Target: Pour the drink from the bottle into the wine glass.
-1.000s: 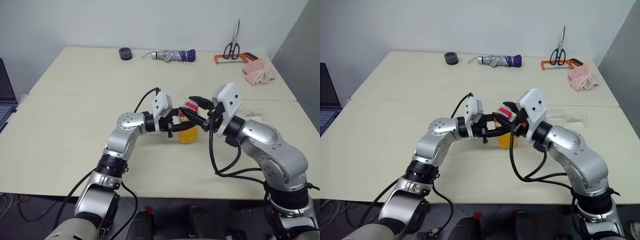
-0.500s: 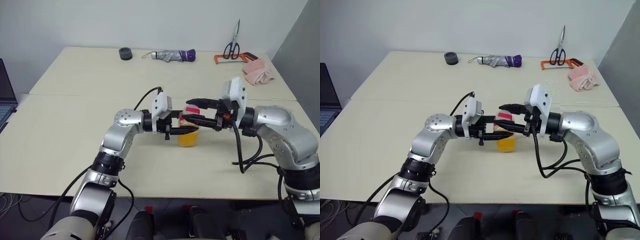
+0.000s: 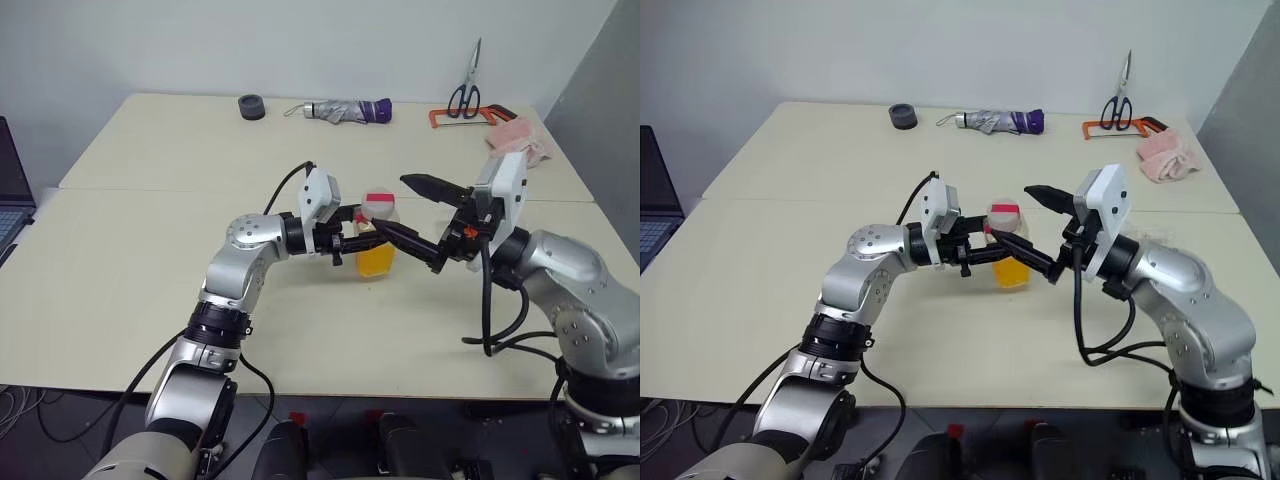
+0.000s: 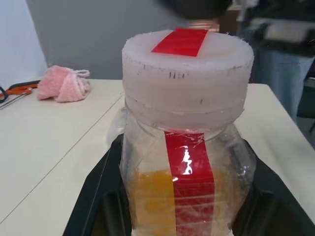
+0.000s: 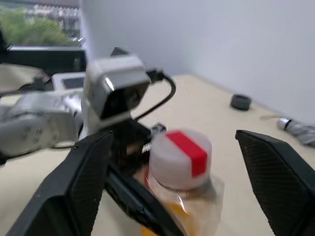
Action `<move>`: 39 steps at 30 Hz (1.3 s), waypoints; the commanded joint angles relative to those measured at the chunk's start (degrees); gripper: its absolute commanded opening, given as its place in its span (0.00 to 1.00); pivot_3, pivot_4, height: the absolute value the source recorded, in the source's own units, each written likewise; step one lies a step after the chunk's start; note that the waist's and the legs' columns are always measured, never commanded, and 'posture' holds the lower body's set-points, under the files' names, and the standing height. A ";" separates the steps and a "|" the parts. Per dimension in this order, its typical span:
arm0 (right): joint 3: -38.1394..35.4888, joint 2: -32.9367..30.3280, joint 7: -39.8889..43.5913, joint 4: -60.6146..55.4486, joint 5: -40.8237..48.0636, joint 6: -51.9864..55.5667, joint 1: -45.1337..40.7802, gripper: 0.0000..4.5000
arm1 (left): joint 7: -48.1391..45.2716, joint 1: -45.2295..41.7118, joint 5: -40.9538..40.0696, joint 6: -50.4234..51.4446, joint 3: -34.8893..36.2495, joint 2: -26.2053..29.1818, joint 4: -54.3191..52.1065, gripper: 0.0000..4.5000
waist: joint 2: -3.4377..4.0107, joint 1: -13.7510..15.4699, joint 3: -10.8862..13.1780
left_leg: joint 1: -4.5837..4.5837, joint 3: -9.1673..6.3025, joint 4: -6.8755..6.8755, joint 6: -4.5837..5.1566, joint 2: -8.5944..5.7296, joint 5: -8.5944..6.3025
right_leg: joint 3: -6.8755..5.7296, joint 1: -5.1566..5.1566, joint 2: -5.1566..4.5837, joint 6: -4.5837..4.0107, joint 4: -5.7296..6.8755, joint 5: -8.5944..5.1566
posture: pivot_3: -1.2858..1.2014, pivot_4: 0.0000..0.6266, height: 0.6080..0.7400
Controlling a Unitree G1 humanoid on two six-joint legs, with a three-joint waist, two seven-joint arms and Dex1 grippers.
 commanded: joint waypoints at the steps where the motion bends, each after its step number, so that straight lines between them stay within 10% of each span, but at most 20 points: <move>1: 4.55 2.17 -9.03 -5.85 -5.75 1.95 1.26 0.95 | 0.73 -2.37 -0.10 -0.60 -0.19 -0.49 -0.80 0.43 | 0.00 -0.01 0.00 | 0.01 0.00 0.01 0.00 0.00 0.00 | 0.01 0.00 0.00 0.00 0.00 0.00 | 0.52 0.24 1.00; 21: 11.28 11.18 -19.91 -2.91 -19.61 1.69 1.15 0.95 | -0.54 -4.12 0.45 -1.78 -1.21 -0.83 2.73 0.43 | 0.01 -0.02 -0.01 | 0.01 0.04 0.03 -0.01 -0.02 0.01 | -0.01 0.00 0.02 0.00 0.01 0.00 | 0.52 0.24 1.00; 29: 11.85 10.78 -17.23 -3.23 -18.95 2.03 1.06 0.43 | -0.66 -3.81 0.41 -1.63 -1.19 -0.72 2.28 0.43 | 0.01 -0.03 -0.01 | 0.01 0.04 0.03 -0.01 -0.02 0.00 | -0.01 0.00 0.02 0.00 0.01 0.00 | 0.52 0.24 1.00; 39: 7.98 7.08 -3.04 2.28 -11.42 -3.03 -0.79 0.41 | -3.52 -4.12 -1.50 0.41 -0.90 0.25 0.66 0.43 | 0.01 -0.05 -0.01 | 0.01 0.08 0.03 0.00 -0.02 0.00 | -0.02 0.00 0.02 0.00 0.01 0.00 | 0.52 0.24 1.00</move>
